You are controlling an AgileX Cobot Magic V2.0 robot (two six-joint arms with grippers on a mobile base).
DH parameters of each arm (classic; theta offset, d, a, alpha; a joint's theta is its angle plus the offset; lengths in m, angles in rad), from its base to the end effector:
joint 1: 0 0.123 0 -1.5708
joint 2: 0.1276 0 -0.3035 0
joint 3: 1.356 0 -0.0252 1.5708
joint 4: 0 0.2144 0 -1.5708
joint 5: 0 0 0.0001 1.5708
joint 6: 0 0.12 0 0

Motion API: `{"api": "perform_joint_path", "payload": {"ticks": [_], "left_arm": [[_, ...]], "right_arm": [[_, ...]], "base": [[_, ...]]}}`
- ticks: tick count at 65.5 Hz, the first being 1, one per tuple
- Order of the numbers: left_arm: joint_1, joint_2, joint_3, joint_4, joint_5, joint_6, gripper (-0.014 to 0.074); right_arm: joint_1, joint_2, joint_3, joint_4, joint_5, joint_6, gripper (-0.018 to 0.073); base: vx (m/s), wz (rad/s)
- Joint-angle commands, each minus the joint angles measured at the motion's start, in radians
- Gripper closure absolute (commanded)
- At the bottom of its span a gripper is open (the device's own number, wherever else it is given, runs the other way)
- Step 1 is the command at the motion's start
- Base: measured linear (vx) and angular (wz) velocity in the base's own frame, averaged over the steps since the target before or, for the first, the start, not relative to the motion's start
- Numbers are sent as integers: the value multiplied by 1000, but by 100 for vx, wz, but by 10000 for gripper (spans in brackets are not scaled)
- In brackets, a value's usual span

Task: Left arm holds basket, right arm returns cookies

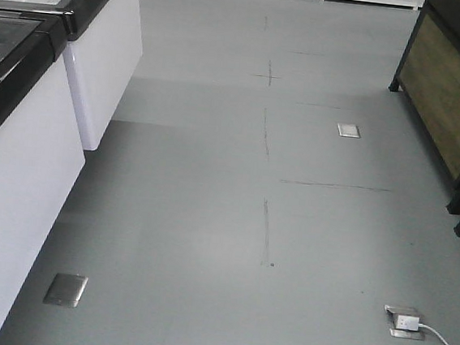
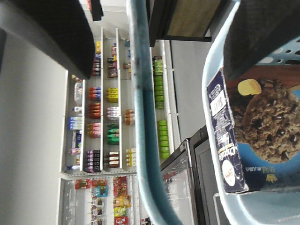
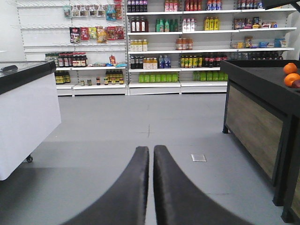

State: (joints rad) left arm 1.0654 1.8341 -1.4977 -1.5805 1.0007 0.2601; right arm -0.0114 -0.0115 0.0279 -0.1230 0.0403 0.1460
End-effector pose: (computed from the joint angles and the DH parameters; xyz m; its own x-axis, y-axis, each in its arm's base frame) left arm 0.2785 0.2945 0.3601 0.0467 -0.9980 -0.0437 -0.1272 0.0374 -0.9912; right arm 0.0306 -0.0010 0.2021 0.0312 0.0227 -0.9993 0.0156 0.9996 0.0232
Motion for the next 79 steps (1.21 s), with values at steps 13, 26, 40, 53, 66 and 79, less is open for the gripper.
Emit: {"api": "perform_joint_path", "payload": {"ticks": [13, 26, 40, 53, 66, 79], "left_arm": [[-33, -3, -33, -192, 55, 35, 199], [-47, 15, -33, -203, 47, 49, 393], [-44, 11, -33, -203, 34, 79, 605], [-46, -22, -33, -203, 26, 96, 602], [-51, -91, -33, -203, 29, 142, 602], [-96, -168, -33, -203, 36, 135, 602]], "right_arm": [[1, -12, 18, -6, -72, -7, 568], [1, -12, 18, -6, -72, -7, 568], [1, -12, 18, -6, -72, -7, 568], [1, -12, 18, -6, -72, -7, 568], [1, -12, 18, -6, -72, -7, 568], [1, -12, 18, -6, -72, -7, 568]], "base": [[0, 0], [0, 0], [0, 0], [0, 0], [0, 0], [0, 0]]}}
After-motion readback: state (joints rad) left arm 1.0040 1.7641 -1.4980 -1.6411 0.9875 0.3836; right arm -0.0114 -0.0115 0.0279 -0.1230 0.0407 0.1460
